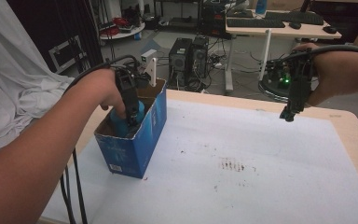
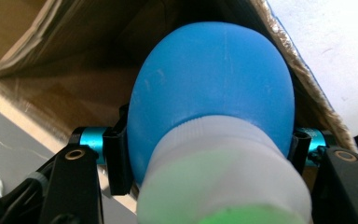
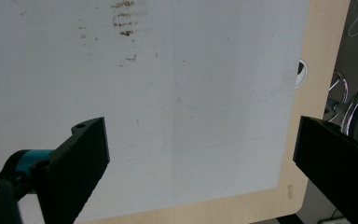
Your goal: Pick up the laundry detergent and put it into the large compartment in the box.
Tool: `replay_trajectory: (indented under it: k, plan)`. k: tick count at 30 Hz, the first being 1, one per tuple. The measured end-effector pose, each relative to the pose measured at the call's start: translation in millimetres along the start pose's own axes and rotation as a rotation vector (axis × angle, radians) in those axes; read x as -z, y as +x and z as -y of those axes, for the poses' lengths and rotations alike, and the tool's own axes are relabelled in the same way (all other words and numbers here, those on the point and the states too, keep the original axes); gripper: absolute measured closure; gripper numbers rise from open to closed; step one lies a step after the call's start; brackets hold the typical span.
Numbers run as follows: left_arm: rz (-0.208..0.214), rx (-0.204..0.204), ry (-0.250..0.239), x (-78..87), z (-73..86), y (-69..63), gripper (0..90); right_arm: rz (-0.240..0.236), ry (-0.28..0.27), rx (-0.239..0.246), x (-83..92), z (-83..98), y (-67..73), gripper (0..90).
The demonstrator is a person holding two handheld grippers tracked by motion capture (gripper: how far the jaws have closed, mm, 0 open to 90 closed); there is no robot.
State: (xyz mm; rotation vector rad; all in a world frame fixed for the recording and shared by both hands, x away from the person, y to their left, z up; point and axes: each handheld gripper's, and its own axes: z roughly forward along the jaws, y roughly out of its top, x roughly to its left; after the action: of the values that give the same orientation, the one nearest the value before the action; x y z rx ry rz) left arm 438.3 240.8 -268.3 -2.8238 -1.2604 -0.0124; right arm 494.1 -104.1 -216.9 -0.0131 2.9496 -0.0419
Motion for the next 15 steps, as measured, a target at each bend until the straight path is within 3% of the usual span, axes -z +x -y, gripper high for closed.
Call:
replay_trajectory:
  k: [6,15]
  plan:
    - [-0.002,-0.064,0.013,-8.7,-0.7,-1.3,37.4,-0.003,0.004,-0.006,-0.2,-0.3,1.0,2.4]
    - [0.013,-0.104,0.004,-16.9,3.0,-0.1,37.3,0.0,0.006,-0.003,0.1,-2.6,1.9,2.5]
